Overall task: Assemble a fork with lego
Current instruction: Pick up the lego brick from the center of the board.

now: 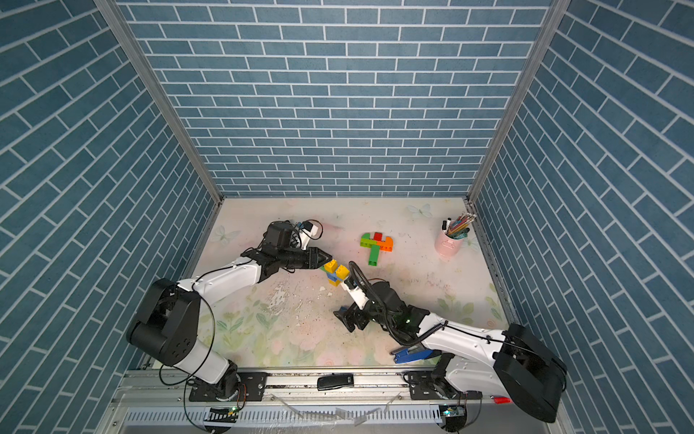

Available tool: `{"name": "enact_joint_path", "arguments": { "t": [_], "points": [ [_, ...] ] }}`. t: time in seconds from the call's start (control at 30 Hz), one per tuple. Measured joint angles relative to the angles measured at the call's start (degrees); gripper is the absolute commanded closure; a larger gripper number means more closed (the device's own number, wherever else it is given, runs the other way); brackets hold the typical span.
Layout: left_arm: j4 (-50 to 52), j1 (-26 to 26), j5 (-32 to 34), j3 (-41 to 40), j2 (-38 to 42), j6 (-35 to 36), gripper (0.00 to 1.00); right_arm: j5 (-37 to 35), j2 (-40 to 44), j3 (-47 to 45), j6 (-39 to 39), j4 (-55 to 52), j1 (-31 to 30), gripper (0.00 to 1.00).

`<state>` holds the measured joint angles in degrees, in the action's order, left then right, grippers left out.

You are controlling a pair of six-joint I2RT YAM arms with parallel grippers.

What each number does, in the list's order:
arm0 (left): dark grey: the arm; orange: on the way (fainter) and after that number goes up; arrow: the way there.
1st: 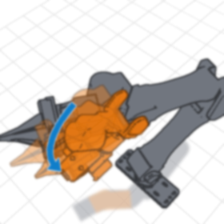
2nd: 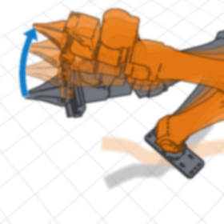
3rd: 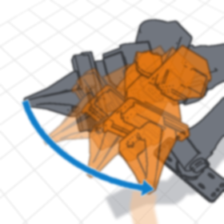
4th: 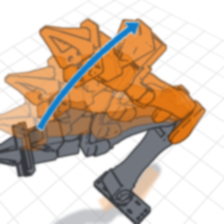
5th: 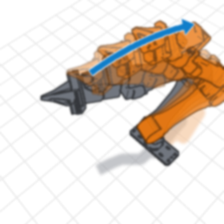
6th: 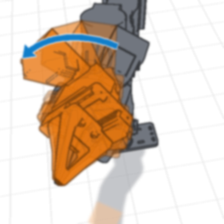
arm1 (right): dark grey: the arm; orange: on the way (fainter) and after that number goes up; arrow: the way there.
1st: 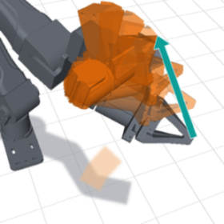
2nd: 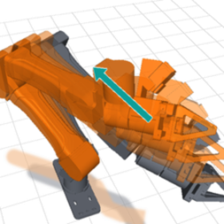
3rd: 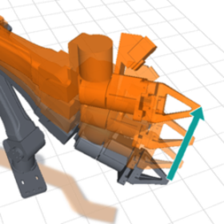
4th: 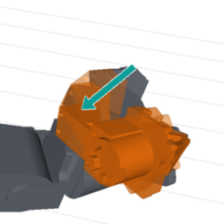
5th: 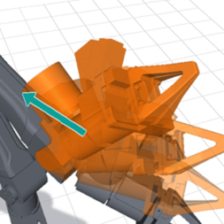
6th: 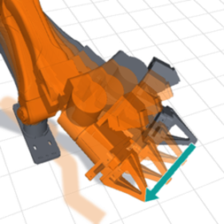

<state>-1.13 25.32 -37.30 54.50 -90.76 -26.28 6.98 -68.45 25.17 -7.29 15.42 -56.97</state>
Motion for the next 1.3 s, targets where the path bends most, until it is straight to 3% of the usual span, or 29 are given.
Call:
{"name": "enact_joint_path", "arguments": {
  "t": [0.1,0.5,0.73,1.3],
  "points": [
    [0.02,0.0,-0.02,0.04,-0.02,0.0,0.62,-0.39,-3.93,-0.04,2.16,0.46,-0.9,0.28],
    [0.24,0.0,-0.04,0.35,-0.26,0.02,0.62,-0.17,-14.69,0.07,4.76,6.82,-1.05,0.32],
    [0.24,0.09,-0.04,0.35,-0.26,0.02,0.62,-0.07,-17.11,0.68,4.74,9.25,-1.05,0.4],
    [0.57,0.11,-0.15,0.55,-0.26,0.0,0.62,-0.63,-15.34,1.16,4.7,8.9,-1.05,0.72]
  ]
}}
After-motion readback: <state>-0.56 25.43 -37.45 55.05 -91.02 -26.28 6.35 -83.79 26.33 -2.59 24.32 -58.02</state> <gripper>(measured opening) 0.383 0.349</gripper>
